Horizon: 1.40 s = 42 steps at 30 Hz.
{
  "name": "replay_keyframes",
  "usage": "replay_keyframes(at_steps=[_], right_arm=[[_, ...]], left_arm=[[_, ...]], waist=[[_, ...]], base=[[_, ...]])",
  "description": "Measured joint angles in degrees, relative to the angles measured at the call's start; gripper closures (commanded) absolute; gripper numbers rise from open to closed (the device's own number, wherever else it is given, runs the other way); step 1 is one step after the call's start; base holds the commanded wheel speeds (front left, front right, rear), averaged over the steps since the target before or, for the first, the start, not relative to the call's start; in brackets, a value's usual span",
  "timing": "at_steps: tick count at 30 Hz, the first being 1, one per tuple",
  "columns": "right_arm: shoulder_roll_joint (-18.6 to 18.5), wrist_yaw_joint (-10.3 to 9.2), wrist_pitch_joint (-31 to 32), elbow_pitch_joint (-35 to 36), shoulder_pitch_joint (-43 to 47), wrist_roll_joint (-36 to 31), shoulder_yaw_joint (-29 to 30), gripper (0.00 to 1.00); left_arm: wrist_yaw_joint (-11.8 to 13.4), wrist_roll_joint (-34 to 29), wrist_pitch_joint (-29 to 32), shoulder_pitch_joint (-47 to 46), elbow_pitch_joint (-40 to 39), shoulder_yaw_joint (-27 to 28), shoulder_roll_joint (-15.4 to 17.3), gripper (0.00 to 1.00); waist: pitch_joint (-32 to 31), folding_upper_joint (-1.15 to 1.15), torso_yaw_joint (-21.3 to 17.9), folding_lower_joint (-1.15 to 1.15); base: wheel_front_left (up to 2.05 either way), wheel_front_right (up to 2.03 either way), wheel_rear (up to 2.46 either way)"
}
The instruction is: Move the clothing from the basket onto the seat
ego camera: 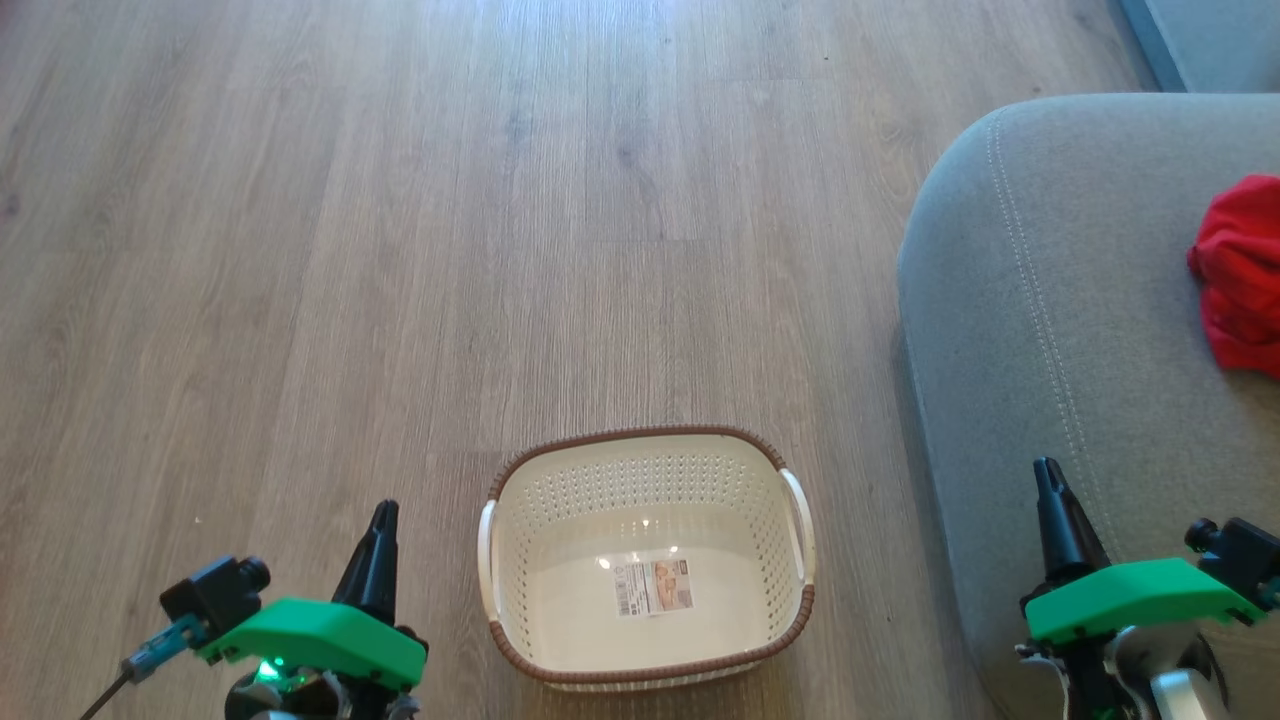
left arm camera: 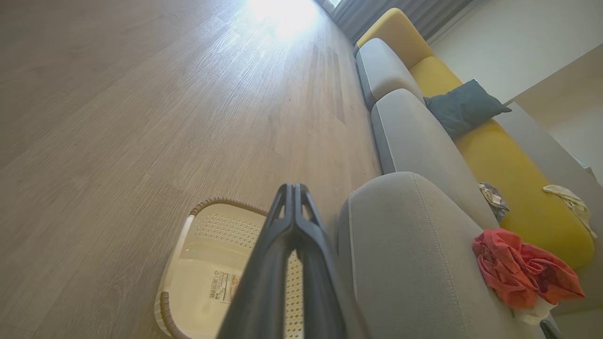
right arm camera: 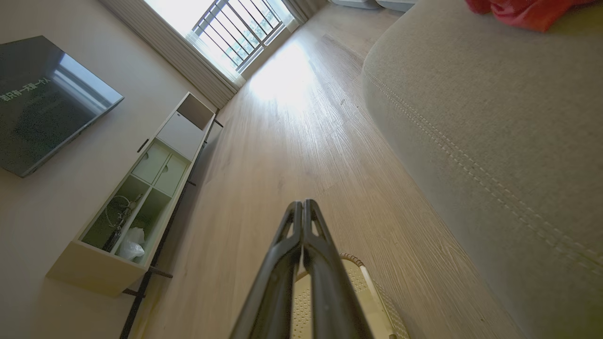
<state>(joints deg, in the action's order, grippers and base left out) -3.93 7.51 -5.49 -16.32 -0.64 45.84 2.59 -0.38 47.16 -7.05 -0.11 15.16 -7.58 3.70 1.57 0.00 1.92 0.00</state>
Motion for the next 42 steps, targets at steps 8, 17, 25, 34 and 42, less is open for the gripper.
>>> replay_keyframes(at_steps=[8,17,25,34,42], right_arm=[[0.05,0.0,1.36,0.02,-0.09,5.22,0.62,1.0],[0.16,-0.01,2.58,0.03,-0.92,10.98,1.15,1.0],[0.24,-0.01,4.13,0.09,-1.19,16.07,1.68,1.0],[0.36,-0.01,5.56,0.09,-1.19,21.9,2.49,1.0],[0.46,-0.01,6.79,0.09,-1.22,27.0,2.91,1.0]], left_arm=[[-0.58,5.34,1.27,-0.08,0.03,0.57,0.02,1.0],[-1.48,11.26,2.55,-0.32,0.14,2.07,0.05,1.0],[-2.04,16.39,4.03,-1.18,0.18,3.05,0.05,1.0],[-3.05,22.29,5.39,-1.2,0.2,4.2,0.05,1.0],[-3.77,27.44,6.58,-1.26,0.23,5.7,0.05,1.0]], waist=[[-0.15,0.0,-0.22,0.0],[-0.33,0.0,-0.46,0.0],[-0.49,0.0,-0.68,0.0],[-0.67,0.0,-0.93,0.0],[-0.83,0.0,-1.14,0.0]], base=[[0.0,0.0,0.0],[0.0,0.0,0.0],[0.0,0.0,0.0],[0.0,0.0,0.0],[0.0,0.0,0.0]])
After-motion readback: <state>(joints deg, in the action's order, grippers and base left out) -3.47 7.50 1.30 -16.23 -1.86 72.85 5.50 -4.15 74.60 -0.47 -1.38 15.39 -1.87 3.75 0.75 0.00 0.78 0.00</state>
